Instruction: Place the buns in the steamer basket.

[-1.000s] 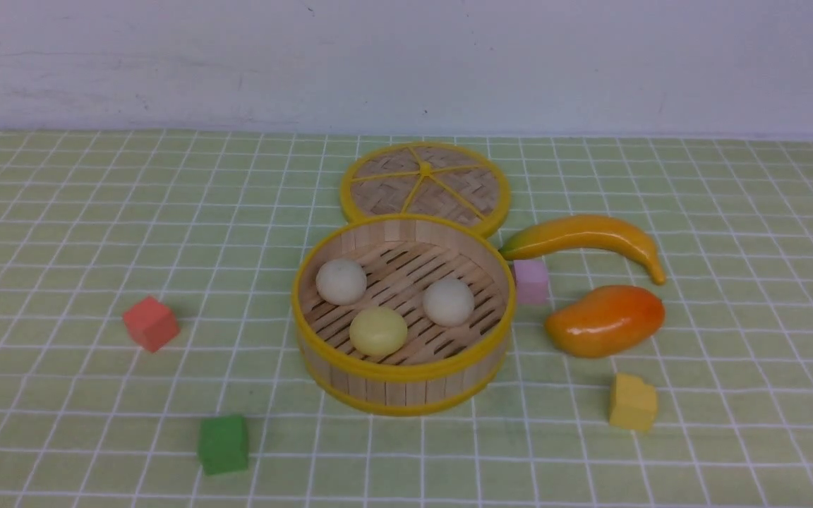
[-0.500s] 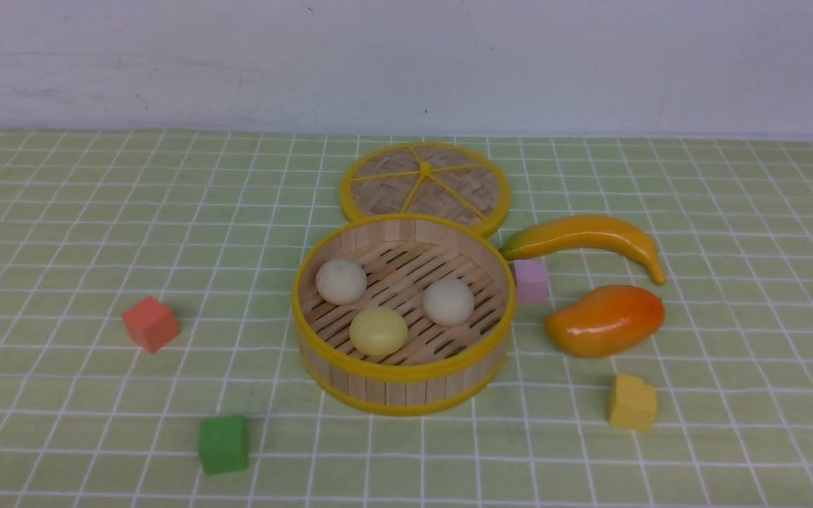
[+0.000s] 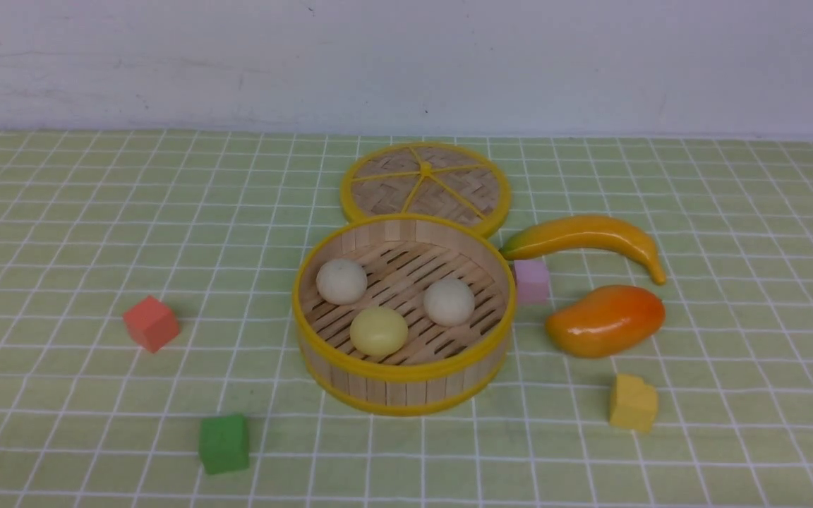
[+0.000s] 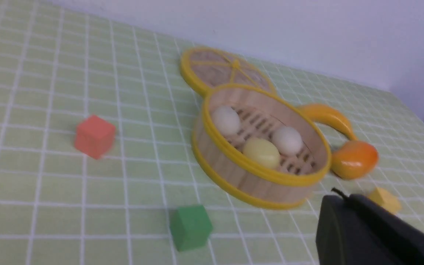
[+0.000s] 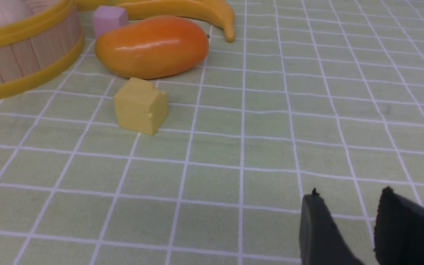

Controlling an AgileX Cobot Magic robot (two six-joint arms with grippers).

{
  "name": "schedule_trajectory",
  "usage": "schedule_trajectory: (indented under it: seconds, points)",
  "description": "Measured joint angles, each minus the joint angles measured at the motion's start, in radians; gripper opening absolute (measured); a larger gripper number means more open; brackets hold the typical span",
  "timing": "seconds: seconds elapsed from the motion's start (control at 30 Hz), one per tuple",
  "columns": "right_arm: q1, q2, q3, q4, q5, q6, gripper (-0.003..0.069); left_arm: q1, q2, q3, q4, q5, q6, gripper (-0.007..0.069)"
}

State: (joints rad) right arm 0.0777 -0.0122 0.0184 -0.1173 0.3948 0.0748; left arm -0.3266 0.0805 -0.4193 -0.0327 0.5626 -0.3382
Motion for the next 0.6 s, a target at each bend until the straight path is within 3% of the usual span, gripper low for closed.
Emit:
schedule_trajectory:
  seconds: [0.13, 0.23, 0.37, 0.6]
  points:
    - [0.0, 0.0, 0.0, 0.0, 0.0, 0.0, 0.0239, 0.002, 0.0, 0.087, 0.063, -0.164, -0.036, -0.0013]
    - [0.0, 0.0, 0.0, 0.0, 0.0, 0.001, 0.0239, 0.058, -0.024, 0.2, 0.08, -0.268, -0.039, -0.0013]
    - [0.0, 0.0, 0.0, 0.0, 0.0, 0.001, 0.0239, 0.143, -0.08, 0.324, 0.084, -0.292, -0.041, -0.001]
    - [0.0, 0.0, 0.0, 0.0, 0.0, 0.001, 0.0239, 0.168, -0.091, 0.444, 0.082, -0.245, -0.049, -0.0003]
